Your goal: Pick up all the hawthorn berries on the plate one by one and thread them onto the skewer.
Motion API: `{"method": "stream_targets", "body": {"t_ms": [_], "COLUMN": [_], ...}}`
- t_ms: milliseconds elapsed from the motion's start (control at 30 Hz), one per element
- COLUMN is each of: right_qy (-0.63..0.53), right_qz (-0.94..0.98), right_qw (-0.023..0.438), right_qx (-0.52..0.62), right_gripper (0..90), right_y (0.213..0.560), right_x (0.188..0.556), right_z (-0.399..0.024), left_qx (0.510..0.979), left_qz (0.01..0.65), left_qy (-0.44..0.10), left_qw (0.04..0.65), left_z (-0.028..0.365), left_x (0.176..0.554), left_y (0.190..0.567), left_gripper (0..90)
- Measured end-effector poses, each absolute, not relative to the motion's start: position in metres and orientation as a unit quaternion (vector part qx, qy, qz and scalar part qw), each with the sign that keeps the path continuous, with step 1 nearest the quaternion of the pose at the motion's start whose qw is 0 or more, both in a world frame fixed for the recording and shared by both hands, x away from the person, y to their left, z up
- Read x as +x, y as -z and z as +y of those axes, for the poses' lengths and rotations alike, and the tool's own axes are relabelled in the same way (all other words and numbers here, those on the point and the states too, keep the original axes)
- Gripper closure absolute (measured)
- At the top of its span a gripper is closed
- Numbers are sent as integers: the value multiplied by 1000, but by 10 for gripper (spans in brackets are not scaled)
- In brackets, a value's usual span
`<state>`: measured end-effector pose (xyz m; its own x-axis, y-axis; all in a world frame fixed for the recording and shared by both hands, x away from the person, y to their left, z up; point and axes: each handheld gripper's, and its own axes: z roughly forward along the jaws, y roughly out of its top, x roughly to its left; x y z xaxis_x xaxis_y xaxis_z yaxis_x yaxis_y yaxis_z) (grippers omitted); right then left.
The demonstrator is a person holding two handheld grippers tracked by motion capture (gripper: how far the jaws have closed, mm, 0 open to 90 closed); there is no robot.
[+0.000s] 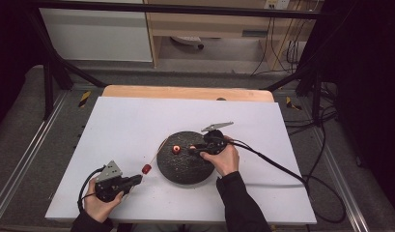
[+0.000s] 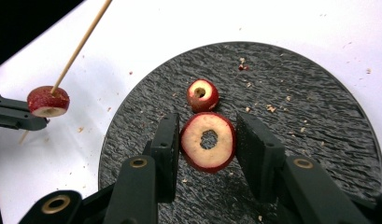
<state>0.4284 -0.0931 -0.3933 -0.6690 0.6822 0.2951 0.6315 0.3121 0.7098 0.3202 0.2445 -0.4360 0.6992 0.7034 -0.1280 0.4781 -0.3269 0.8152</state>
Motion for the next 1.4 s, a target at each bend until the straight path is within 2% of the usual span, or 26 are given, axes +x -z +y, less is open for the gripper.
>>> {"method": "stream_targets", "body": {"t_ms": [633, 1400], "right_qy": [-552, -650], "right_qz": [723, 627], "right_qw": [53, 77], "right_qx": [412, 423], "right_gripper": [617, 618], "right_y": [406, 392], "right_x": [401, 404], "right_z": [-116, -119], "left_qx": [801, 781], "left_qz": [364, 371], "left_qy": [-125, -130], "left_qw": [458, 484], "left_z": [229, 203], "left_x": [320, 329], "left_y": [432, 416], "left_gripper": [884, 884]}}
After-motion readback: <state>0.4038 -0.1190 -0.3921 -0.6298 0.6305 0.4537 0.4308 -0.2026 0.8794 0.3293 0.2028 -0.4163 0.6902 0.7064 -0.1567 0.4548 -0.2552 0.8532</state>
